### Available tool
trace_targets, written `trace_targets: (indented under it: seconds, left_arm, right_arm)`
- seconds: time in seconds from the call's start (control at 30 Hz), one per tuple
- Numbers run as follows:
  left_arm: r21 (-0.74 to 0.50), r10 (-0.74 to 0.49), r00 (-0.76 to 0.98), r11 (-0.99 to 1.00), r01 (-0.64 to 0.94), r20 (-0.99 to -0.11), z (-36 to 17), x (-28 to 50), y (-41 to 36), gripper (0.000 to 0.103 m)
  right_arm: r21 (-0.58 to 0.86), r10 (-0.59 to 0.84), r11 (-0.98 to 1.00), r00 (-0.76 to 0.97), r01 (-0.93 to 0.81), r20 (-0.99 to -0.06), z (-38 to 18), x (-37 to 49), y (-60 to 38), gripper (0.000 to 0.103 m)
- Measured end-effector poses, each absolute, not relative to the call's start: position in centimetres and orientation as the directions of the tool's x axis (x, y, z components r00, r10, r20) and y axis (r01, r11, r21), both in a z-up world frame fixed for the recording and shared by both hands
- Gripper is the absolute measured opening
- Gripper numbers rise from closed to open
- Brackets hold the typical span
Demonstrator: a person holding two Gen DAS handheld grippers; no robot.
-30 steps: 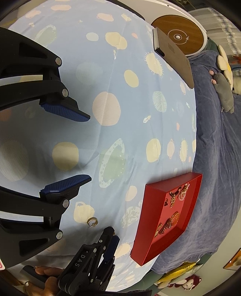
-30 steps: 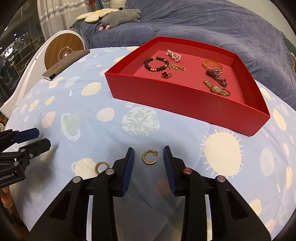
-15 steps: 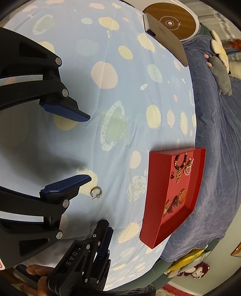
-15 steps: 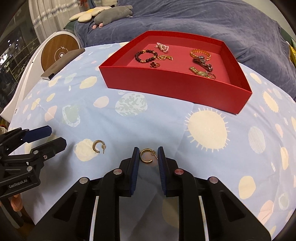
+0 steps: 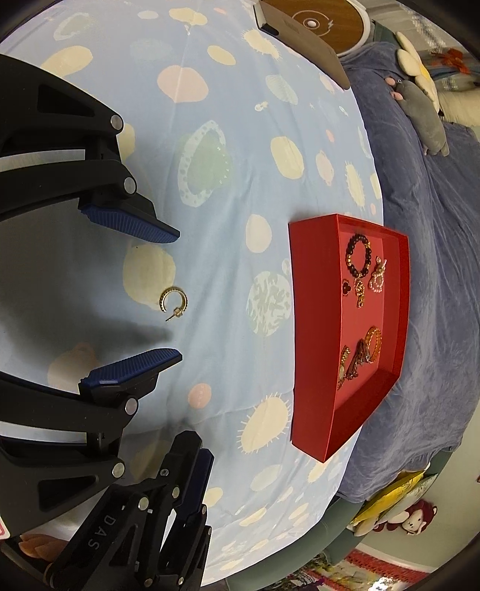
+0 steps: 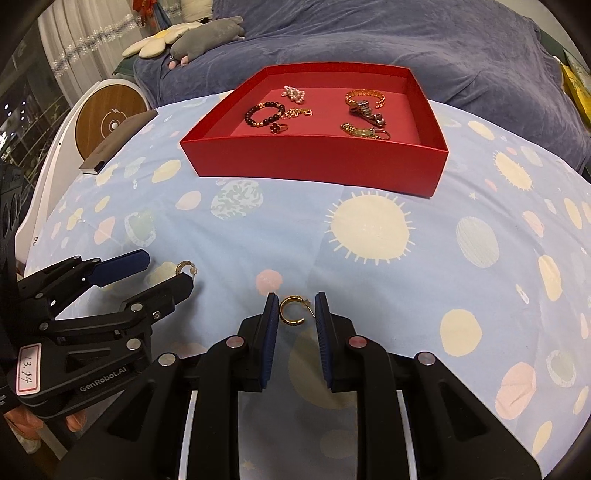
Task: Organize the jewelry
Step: 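Grasp the other gold hoop earring with the left gripper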
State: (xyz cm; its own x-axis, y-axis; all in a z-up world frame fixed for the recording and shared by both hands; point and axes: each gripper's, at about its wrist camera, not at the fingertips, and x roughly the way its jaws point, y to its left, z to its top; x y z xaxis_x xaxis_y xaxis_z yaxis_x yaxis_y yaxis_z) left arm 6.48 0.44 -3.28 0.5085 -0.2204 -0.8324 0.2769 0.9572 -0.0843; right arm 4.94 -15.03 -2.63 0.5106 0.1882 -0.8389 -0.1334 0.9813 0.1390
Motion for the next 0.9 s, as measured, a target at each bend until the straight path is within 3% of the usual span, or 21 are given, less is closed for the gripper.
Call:
trace_targets:
  seconds: [0.23,0.53,0.9]
  left_arm:
    - [-0.042,-0.189,0.515,0.958,0.284,-0.836,-4.1,6.4,-0.7,0.045]
    - [-0.023,-0.169,0.543,0.964,0.267,-0.823,-4.2,6.6,-0.5,0.017]
    - [-0.076,-0.210,0.520,0.961,0.267,-0.828,-3.9,6.5,0.3,0.015]
  right_arm:
    - [0.142,0.182,0.983,0.511,-0.117,-0.840,-2.6,4.2,-16.3,0.020]
    - [0.141,0.182,0.983,0.511,-0.118,-0.840,-2.4,4.1,-16.3,0.020]
    - [0.143,0.186,0.982,0.508,-0.123,-0.841,-2.4,4.1,-15.9,0.020]
